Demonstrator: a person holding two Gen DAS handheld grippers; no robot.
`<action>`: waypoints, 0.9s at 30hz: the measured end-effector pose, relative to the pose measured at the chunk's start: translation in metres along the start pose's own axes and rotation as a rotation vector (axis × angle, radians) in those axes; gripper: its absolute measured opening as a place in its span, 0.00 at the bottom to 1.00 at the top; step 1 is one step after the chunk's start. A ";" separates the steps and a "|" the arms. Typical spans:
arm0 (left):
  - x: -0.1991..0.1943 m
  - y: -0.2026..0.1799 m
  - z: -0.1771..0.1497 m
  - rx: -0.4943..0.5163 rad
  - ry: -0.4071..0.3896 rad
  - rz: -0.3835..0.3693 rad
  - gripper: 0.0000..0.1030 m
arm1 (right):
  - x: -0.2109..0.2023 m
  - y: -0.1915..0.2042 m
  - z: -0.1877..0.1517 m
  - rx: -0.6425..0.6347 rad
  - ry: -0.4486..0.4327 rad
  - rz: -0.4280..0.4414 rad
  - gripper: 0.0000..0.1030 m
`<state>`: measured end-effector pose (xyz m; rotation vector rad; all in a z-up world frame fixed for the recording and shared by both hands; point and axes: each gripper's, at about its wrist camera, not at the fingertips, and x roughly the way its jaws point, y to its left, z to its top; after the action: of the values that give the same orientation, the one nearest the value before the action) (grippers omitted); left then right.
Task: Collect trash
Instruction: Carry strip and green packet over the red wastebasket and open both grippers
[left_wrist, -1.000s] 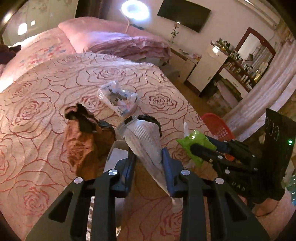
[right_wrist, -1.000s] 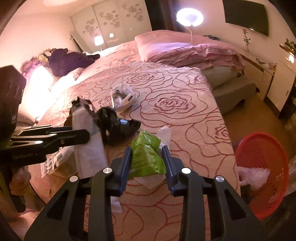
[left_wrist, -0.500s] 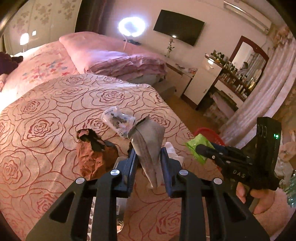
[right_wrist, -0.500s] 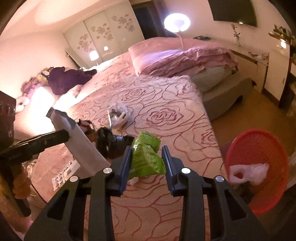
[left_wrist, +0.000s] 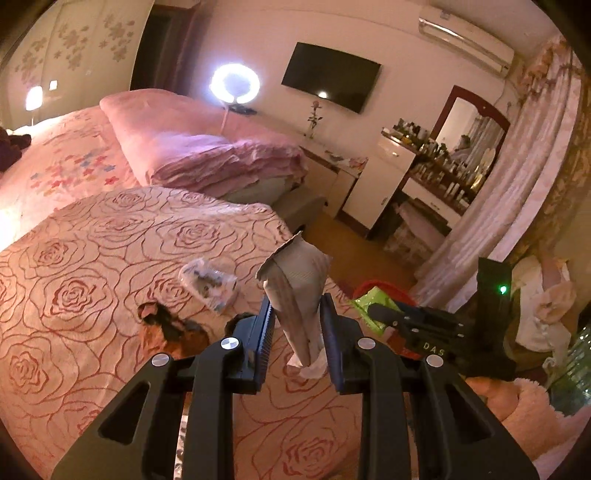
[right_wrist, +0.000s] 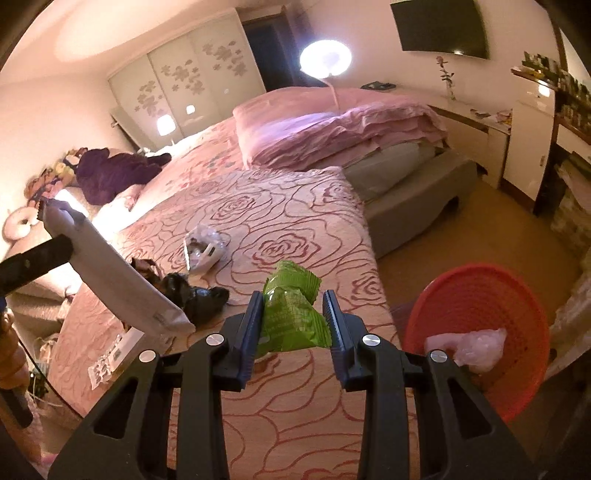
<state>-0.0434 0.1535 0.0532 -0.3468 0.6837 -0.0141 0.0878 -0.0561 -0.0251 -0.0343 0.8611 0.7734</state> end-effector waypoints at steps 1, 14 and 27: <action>0.002 -0.002 0.003 0.001 -0.001 -0.005 0.23 | -0.002 -0.003 0.001 0.005 -0.006 -0.006 0.32; 0.062 -0.062 0.027 0.096 0.046 -0.094 0.23 | -0.028 -0.046 -0.002 0.089 -0.061 -0.100 0.32; 0.139 -0.129 0.023 0.222 0.175 -0.165 0.23 | -0.050 -0.108 -0.021 0.216 -0.079 -0.254 0.32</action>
<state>0.0915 0.0217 0.0256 -0.1883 0.8165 -0.2787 0.1215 -0.1720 -0.0340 0.0763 0.8422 0.4390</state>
